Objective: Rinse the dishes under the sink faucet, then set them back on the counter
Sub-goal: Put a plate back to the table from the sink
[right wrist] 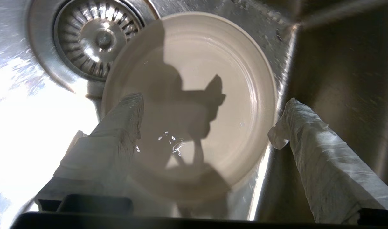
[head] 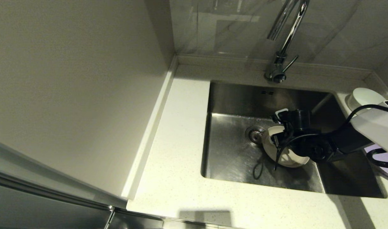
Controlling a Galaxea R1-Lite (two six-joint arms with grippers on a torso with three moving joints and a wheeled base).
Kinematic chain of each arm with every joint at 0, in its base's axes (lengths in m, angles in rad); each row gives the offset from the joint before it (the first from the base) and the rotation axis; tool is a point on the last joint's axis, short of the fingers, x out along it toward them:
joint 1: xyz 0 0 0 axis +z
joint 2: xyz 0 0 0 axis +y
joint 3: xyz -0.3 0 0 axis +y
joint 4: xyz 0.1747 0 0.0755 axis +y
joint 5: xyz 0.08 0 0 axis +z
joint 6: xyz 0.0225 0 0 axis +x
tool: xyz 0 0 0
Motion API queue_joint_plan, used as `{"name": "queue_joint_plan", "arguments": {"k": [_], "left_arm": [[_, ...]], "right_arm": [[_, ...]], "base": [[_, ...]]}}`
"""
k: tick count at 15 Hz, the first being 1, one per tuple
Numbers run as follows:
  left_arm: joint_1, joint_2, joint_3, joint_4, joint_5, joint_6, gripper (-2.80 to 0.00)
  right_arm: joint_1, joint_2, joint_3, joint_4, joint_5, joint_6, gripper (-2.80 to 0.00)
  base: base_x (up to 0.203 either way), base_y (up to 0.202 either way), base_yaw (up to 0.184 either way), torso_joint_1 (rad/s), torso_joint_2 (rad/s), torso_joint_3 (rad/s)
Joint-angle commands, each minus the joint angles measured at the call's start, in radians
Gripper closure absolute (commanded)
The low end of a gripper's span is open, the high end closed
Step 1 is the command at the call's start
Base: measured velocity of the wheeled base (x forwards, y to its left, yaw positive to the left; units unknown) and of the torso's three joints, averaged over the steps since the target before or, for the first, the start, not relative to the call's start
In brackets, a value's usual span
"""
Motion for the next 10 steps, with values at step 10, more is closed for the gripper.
{"name": "queue_joint_plan", "arguments": {"k": [10], "left_arm": [[0.0,-0.002,0.0,0.0,0.0,-0.001,0.0]], "right_arm": [[0.013,-0.203,-0.123,0.648,0.393,0.026,-2.8]], "base": [[0.0,0.0,0.0,0.0,0.0,0.0]]}}
